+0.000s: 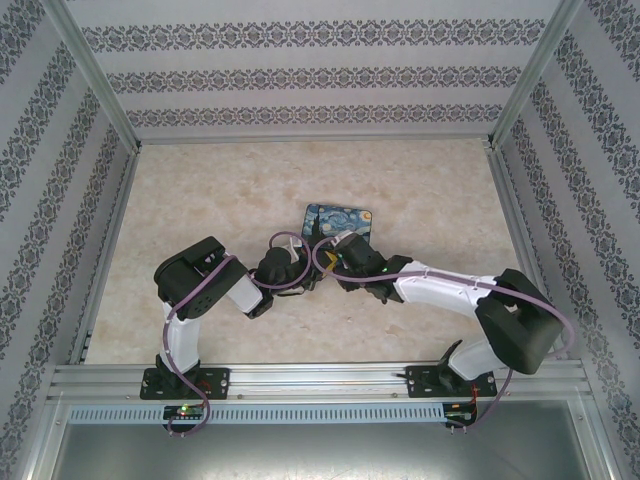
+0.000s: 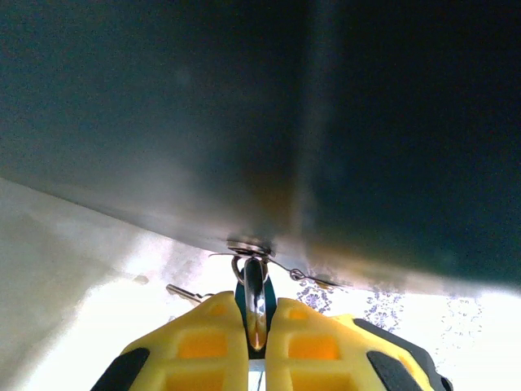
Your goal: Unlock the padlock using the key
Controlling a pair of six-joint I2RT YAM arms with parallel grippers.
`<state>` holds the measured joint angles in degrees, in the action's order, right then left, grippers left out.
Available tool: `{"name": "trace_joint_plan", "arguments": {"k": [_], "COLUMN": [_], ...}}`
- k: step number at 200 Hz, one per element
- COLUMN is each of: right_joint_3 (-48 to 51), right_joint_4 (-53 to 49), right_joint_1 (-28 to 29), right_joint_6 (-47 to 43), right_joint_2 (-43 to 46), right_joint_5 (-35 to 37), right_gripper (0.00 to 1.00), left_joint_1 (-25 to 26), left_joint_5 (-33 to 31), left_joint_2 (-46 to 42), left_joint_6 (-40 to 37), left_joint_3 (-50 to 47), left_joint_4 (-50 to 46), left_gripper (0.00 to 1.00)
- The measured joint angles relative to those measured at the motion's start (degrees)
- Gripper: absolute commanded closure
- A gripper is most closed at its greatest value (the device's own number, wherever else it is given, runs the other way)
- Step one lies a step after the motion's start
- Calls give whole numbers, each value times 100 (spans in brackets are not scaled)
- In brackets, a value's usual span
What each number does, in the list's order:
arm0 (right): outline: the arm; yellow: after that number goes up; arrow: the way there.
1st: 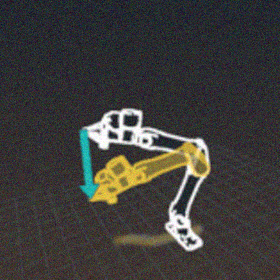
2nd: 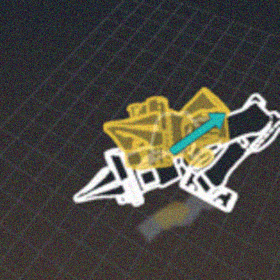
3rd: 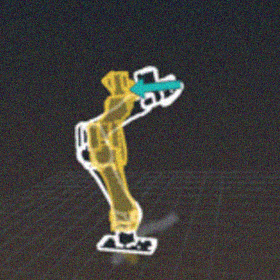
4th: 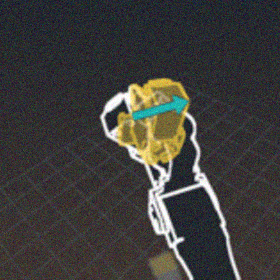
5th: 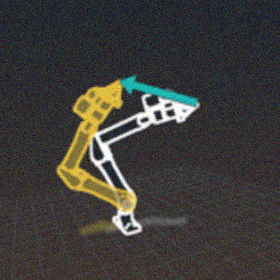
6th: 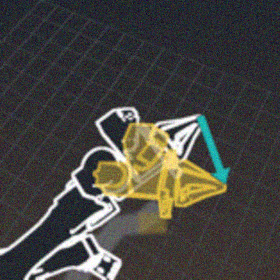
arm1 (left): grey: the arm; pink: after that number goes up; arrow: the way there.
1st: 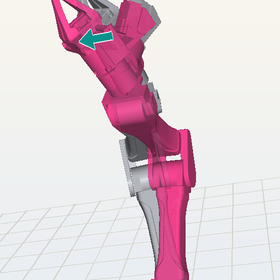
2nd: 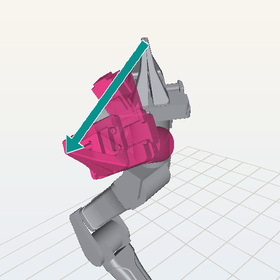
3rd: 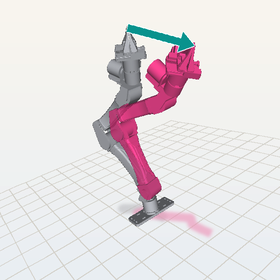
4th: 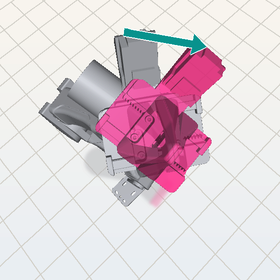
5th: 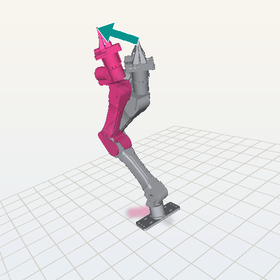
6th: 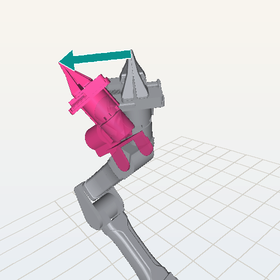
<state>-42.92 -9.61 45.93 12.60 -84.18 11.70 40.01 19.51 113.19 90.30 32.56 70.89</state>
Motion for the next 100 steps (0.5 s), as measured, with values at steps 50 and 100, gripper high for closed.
{"name": "trace_joint_plan", "arguments": {"k": [50,100], "right_joint_3": [-138,-420], "right_joint_4": [-2,-15], "right_joint_1": [9,4], "right_joint_6": [-42,-70], "right_joint_2": [-352,-579], "right_joint_5": [114,149], "right_gripper": [69,84], "left_joint_1": [0,-26], "left_joint_5": [2,-4], "left_joint_2": [-13,-79], "left_joint_6": [4,4], "left_joint_3": [0,-2], "left_joint_4": [-24,-70], "left_gripper": [100,100]}}
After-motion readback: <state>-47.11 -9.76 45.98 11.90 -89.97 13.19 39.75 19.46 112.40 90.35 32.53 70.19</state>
